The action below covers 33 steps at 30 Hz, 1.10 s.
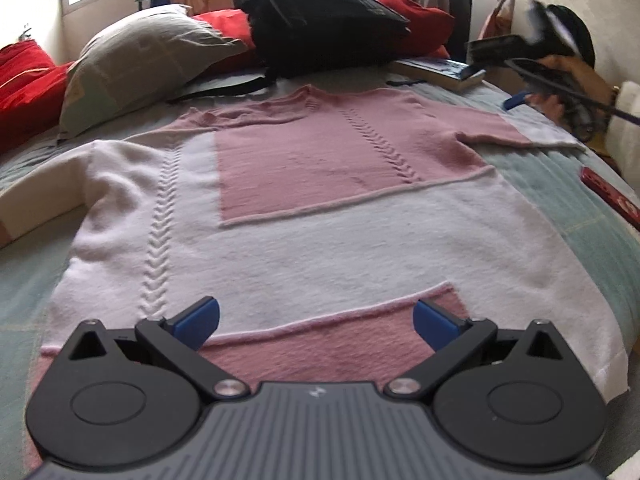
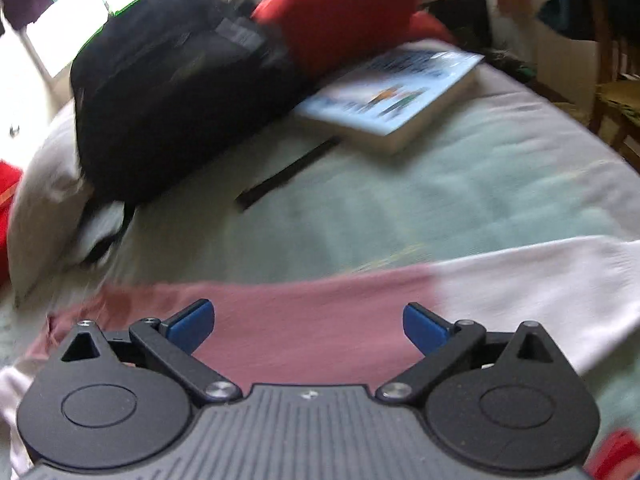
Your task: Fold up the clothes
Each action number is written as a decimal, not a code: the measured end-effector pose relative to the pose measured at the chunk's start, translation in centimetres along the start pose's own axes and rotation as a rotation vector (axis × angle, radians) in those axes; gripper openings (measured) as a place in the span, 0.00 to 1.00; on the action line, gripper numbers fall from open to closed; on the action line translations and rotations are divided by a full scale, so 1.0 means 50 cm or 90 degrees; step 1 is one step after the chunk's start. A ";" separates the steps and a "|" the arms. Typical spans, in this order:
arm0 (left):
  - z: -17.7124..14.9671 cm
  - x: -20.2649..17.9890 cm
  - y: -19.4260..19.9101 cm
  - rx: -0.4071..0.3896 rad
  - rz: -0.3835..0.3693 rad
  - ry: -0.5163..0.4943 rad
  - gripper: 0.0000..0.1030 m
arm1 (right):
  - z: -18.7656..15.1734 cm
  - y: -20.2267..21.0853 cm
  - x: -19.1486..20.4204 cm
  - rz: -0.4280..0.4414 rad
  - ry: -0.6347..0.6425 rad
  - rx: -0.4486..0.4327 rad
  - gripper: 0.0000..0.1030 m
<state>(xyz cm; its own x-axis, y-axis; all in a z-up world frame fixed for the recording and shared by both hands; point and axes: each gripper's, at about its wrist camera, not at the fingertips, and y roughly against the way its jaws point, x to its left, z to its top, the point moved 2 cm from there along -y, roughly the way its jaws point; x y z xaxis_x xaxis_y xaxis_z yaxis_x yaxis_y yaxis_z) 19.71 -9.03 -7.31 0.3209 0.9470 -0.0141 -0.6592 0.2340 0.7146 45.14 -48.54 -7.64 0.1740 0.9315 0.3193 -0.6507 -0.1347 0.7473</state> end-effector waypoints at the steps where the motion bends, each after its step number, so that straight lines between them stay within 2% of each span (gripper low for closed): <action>1: -0.001 0.007 0.002 -0.001 0.001 0.005 0.99 | -0.004 -0.021 0.027 -0.001 0.010 0.018 0.99; 2: -0.002 0.013 0.003 -0.002 0.002 0.009 0.99 | -0.007 -0.040 0.046 -0.008 0.020 0.029 0.99; 9: -0.016 0.064 0.000 0.004 0.012 0.046 0.99 | -0.009 -0.150 0.092 -0.111 0.075 0.008 1.00; 13: -0.024 0.084 0.002 0.005 0.011 0.062 0.99 | 0.015 -0.158 0.079 -0.116 0.040 0.002 1.00; 17: -0.027 0.093 0.004 0.000 0.009 0.059 0.99 | 0.014 -0.106 0.104 -0.093 0.030 0.022 1.00; 19: -0.029 0.097 0.003 0.000 0.009 0.061 0.99 | 0.004 -0.084 0.131 -0.078 0.048 0.029 1.00; 21: -0.030 0.102 0.003 0.000 0.009 0.063 0.99 | -0.010 -0.077 0.160 -0.087 0.076 0.033 1.00; 29: -0.036 0.122 -0.002 0.004 0.015 0.073 0.99 | -0.007 -0.186 0.167 -0.135 0.095 0.019 1.00; 33: -0.037 0.132 -0.003 0.004 0.018 0.081 0.99 | 0.009 -0.179 0.166 -0.111 0.109 0.020 1.00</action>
